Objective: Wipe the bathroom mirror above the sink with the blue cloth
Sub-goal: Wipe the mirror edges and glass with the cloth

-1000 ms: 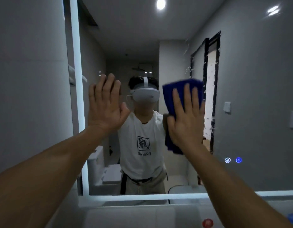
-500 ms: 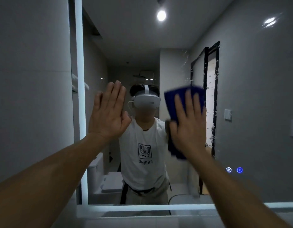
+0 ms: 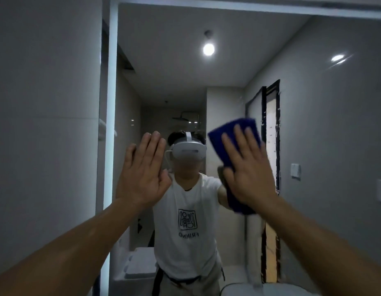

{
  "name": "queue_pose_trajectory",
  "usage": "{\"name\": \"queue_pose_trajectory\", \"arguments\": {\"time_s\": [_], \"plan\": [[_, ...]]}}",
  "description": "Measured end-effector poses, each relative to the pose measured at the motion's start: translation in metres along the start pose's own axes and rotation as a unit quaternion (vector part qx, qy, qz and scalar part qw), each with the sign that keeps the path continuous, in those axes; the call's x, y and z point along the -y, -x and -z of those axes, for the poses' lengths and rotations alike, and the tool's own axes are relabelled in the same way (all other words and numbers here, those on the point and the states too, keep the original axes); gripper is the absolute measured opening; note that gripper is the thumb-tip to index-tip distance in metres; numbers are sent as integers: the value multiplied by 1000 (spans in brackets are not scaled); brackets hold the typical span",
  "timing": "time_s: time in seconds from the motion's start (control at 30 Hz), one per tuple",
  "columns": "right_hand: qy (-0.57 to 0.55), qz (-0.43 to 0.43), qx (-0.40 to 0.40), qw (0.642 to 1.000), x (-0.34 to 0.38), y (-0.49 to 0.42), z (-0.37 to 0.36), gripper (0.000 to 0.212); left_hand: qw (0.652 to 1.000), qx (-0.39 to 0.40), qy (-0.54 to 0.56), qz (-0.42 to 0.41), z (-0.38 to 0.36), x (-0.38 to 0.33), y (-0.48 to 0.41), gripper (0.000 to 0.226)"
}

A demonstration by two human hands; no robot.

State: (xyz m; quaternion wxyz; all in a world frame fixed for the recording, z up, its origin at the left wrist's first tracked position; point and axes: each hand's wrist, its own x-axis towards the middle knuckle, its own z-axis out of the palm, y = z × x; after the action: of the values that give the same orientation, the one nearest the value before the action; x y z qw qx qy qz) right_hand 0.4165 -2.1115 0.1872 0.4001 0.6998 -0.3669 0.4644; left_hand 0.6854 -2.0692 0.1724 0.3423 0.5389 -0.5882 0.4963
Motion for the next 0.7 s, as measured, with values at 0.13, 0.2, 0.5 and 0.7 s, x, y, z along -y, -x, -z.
{"name": "queue_pose_trajectory", "arguments": {"time_s": [0.13,0.2,0.5,0.7], "plan": [[-34,-143,-30,989,-7,-111,29,73,1000,-7,6,-5,-2,2,0,73],[-29,-154,-38,987,4,-120,28,74,1000,-11,6,-6,-3,3,-1,73],[49,90,17,995,-32,-67,15,75,1000,-4,7,-8,-6,4,0,72],[-9,-173,-37,984,-24,-139,39,72,1000,-9,5,-13,-7,5,0,72]]}}
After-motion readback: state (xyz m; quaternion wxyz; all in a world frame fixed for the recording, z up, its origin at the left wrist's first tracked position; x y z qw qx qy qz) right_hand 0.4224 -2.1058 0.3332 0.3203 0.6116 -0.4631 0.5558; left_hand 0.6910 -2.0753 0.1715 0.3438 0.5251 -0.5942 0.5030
